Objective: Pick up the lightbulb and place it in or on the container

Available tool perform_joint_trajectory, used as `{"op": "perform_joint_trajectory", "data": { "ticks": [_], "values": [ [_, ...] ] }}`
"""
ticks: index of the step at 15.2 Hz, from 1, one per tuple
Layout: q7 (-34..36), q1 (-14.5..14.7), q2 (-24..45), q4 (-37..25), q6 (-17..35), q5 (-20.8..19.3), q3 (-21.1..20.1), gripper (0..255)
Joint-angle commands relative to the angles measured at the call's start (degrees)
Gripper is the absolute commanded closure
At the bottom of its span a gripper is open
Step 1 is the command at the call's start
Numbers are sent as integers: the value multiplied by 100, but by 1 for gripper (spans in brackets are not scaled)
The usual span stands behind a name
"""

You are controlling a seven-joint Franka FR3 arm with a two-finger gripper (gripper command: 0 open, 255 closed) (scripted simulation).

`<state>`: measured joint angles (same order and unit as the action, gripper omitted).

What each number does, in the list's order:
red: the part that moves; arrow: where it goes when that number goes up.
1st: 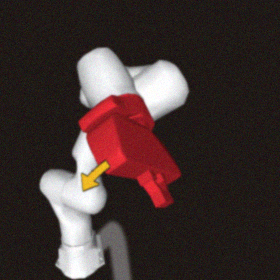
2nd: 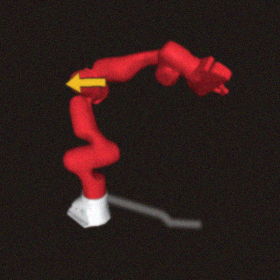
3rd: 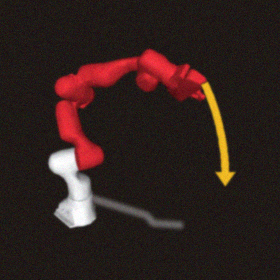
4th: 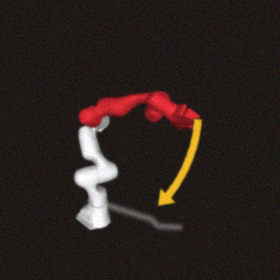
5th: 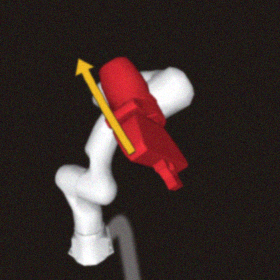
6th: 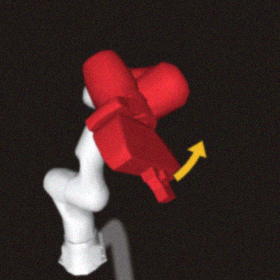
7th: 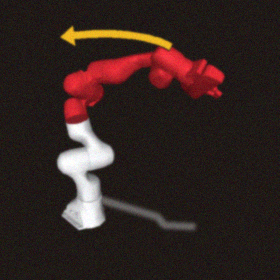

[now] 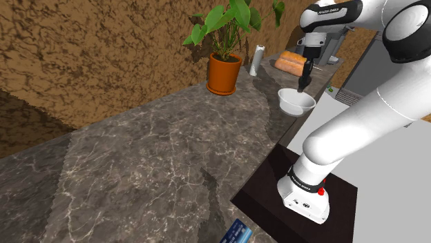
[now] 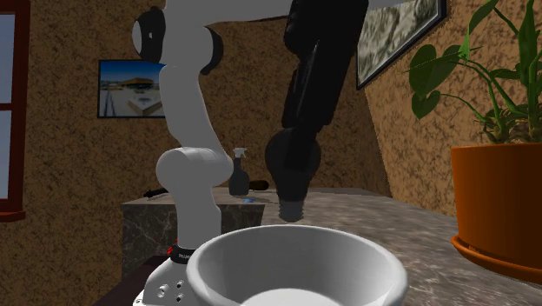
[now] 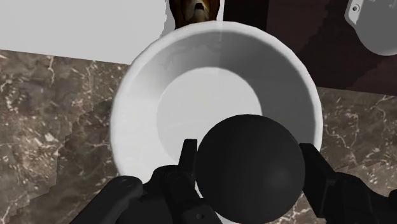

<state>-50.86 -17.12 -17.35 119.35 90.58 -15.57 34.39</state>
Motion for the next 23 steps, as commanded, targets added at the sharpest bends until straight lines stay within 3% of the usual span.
{"op": "perform_joint_trajectory", "data": {
  "ticks": [1, 5, 12, 13, 18, 23],
  "values": [
    [13, -11, 3, 171, 178, -15, 27, 255],
    [28, -19, 44, 397, 442, -22, 71, 255],
    [28, -19, 44, 397, 442, -22, 71, 255],
    [28, -19, 44, 397, 442, -22, 71, 0],
    [28, -19, 44, 397, 442, -22, 71, 0],
    [-64, 61, 214, -438, -240, 121, 3, 0]
  ]
}}
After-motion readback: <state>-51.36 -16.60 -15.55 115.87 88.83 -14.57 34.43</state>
